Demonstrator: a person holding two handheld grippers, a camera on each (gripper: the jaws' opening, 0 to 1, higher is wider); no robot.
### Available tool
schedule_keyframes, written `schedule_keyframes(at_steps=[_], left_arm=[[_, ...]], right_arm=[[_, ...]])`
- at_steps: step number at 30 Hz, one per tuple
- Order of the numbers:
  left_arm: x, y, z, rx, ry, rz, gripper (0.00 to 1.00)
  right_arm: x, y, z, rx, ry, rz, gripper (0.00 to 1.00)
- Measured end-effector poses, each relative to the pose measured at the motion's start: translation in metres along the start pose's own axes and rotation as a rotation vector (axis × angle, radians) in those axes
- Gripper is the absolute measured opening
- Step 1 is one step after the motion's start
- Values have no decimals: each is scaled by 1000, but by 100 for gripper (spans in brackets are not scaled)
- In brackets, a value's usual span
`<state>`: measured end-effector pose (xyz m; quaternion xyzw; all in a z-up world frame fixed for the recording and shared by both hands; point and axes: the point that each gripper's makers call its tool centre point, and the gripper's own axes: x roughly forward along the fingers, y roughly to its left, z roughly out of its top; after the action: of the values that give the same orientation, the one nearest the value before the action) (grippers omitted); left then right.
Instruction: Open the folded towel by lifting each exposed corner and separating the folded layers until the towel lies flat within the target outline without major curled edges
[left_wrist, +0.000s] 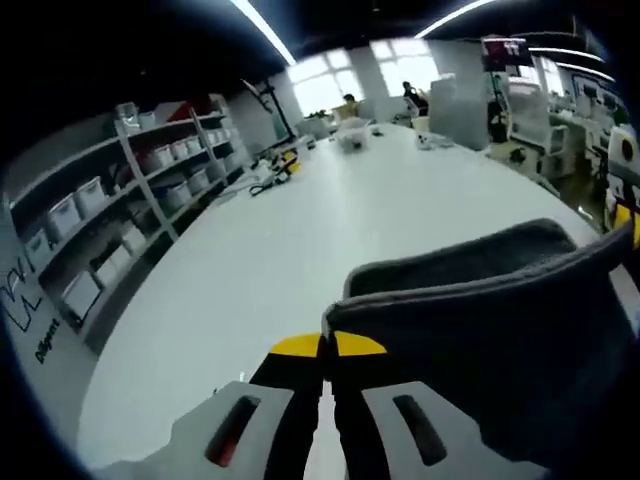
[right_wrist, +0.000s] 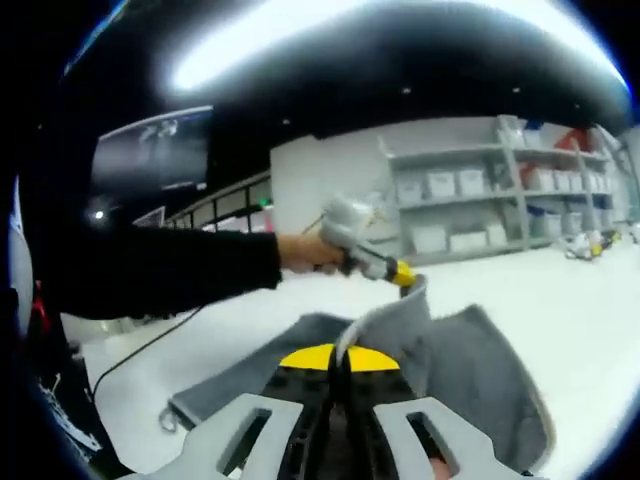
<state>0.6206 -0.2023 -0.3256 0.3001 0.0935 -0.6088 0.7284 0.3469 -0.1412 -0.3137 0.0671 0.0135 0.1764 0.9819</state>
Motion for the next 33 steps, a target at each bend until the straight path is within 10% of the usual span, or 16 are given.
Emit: schedule_keyframes(at_steps=[33], left_arm=[[-54, 5, -25, -41, -10, 44, 1]], right_arm=[[24, 49, -3, -45, 17, 100, 0]])
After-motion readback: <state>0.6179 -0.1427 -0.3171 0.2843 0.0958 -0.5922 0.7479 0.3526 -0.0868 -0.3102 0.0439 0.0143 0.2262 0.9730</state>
